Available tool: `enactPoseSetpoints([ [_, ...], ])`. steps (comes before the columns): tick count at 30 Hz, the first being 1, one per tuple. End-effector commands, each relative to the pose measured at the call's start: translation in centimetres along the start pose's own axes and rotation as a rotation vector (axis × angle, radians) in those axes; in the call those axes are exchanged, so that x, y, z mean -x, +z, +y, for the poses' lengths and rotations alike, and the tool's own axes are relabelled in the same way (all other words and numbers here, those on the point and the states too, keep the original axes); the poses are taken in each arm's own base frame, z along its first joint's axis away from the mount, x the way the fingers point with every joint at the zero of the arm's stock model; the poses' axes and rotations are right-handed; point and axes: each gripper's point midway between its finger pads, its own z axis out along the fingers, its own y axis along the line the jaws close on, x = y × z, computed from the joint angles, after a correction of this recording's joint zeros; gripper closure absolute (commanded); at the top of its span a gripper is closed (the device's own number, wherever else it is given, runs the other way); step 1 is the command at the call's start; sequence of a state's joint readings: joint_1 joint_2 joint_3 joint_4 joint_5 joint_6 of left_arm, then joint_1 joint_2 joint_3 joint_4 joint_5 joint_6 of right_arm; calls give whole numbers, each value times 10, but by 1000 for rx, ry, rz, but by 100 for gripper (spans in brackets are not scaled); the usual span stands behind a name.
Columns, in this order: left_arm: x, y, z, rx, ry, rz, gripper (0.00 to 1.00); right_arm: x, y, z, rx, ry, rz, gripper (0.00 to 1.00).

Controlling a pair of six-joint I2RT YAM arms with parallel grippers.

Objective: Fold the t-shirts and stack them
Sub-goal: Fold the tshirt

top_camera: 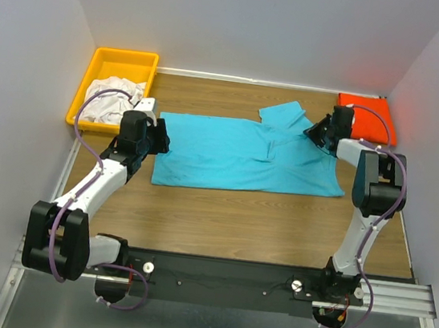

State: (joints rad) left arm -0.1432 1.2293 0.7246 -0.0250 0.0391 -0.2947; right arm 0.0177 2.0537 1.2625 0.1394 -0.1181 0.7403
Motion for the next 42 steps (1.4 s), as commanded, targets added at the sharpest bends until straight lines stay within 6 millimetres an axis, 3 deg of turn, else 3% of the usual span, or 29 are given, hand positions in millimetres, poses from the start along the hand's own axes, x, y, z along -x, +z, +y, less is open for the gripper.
enactPoseSetpoints([
  [1, 4, 0, -1, -13, 14, -10, 38, 16, 0, 18, 61, -37, -20, 99],
  [7, 5, -1, -2, -15, 14, -13, 38, 25, -3, 31, 100, -58, -30, 99],
  [13, 5, -1, -2, -18, 14, -12, 38, 18, 5, 23, 81, -50, -11, 99],
  [14, 5, -1, -3, -19, 14, -12, 38, 14, 6, 24, 93, -51, 6, 87],
  [16, 4, -1, -3, -19, 14, -12, 38, 10, 8, 24, 101, -52, 25, 78],
  [17, 5, -1, -3, -19, 14, -12, 38, 8, 7, 25, 111, -52, 36, 69],
  [21, 4, -1, -3, -19, 13, -10, 38, 15, -7, 38, 135, -89, 22, 55],
  [23, 4, 0, -3, -22, 13, -8, 38, 21, -19, 48, 150, -108, 7, 55],
  [29, 3, 2, -5, -31, 13, -2, 38, -9, -33, 63, 166, -174, 58, 54],
  [36, 1, 2, -6, -41, 13, 3, 38, -64, -31, 71, 209, -209, 189, 54],
  [42, 2, 2, -6, -40, 14, 0, 38, -97, -29, 77, 261, -224, 289, 56],
])
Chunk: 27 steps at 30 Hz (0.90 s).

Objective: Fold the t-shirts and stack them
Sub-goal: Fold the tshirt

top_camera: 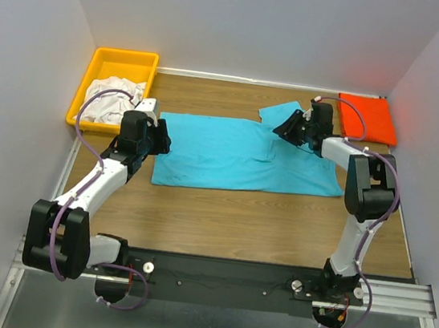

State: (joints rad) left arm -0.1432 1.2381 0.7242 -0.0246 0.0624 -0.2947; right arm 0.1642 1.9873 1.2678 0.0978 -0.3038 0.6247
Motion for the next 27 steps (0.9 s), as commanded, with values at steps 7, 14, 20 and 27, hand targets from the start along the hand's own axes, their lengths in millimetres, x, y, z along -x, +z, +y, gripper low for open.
enactPoseSetpoints([
  [7, 6, 1, -5, -27, 14, -11, 38, -55, 19, -6, -3, -7, 146, 56],
  [14, 6, 0, -4, -21, 16, -15, 38, -61, 20, -18, -76, -27, 123, 56],
  [20, 6, 1, -4, -22, 16, -10, 38, -64, 20, -31, -161, -77, 112, 60],
  [27, 6, 1, -3, -20, 16, -11, 39, -56, 17, -25, -159, -103, 93, 97],
])
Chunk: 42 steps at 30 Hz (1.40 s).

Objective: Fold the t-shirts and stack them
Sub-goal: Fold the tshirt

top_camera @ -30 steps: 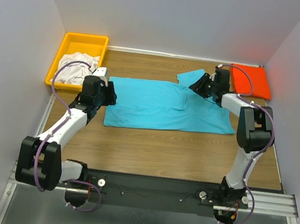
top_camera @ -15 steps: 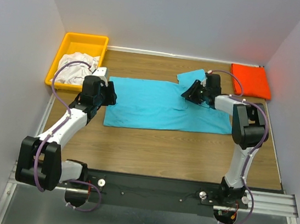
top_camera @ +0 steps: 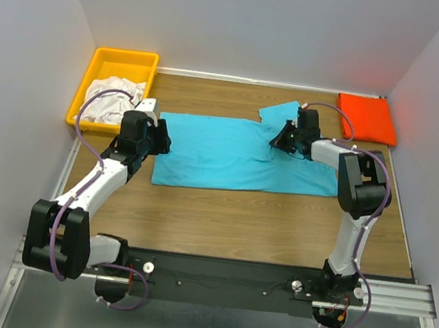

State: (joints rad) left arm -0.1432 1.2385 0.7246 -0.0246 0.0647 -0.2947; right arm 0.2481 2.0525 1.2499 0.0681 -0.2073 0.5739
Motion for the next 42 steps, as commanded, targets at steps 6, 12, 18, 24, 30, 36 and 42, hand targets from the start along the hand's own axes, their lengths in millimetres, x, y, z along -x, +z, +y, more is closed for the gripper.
enactPoseSetpoints([
  [6, 6, 1, -3, -19, 15, -10, 39, 16, -18, 12, -18, -76, -33, 99],
  [12, 4, 3, -3, -21, 17, -4, 39, 20, -24, 30, 38, -116, -34, 99],
  [18, 4, 3, -3, -20, 15, -1, 39, 9, -15, 33, 65, -132, 5, 99],
  [24, 4, 3, -3, -18, 18, -4, 38, 0, -6, 32, 86, -134, 43, 94],
  [30, 2, 4, -1, -9, 20, 4, 38, 6, -11, 38, 97, -179, 49, 69],
  [36, 30, 5, 5, 51, 31, -40, 38, 59, -33, 24, 20, -269, -48, 55],
  [42, 64, 20, 12, 111, 83, -77, 38, 116, -56, -38, -71, -267, -111, 53],
])
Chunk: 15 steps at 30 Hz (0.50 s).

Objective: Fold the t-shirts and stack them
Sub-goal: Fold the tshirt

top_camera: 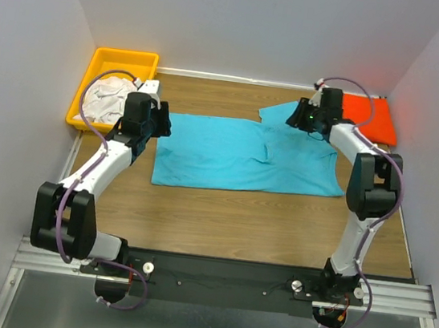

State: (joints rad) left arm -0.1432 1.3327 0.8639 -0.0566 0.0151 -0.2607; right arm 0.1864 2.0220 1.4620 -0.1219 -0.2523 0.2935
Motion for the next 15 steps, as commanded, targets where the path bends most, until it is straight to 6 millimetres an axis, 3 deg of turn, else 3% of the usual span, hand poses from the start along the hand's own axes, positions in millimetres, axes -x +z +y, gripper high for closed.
enactPoseSetpoints([
  [1, 38, 14, 12, 82, 49, -57, 38, 36, -29, -65, -106, -21, -48, 52],
  [3, 41, 23, 20, 133, 45, -36, 32, 42, -33, -81, -130, -54, -53, 51],
  [4, 57, 26, 18, 134, 45, -55, 31, 42, -33, -95, -152, -53, -50, 50],
  [5, 47, 38, 21, 147, 49, -9, 31, 41, -31, -98, -152, -75, -43, 50],
  [6, 50, 48, 21, 147, 51, -1, 31, 42, -33, -113, -158, -61, -43, 50],
  [10, 53, 62, 22, 159, 55, 13, 31, 41, -27, -130, -154, -75, -30, 50],
  [15, 42, 80, 27, 176, 72, 64, 31, 28, -8, -140, -132, -91, 9, 50],
])
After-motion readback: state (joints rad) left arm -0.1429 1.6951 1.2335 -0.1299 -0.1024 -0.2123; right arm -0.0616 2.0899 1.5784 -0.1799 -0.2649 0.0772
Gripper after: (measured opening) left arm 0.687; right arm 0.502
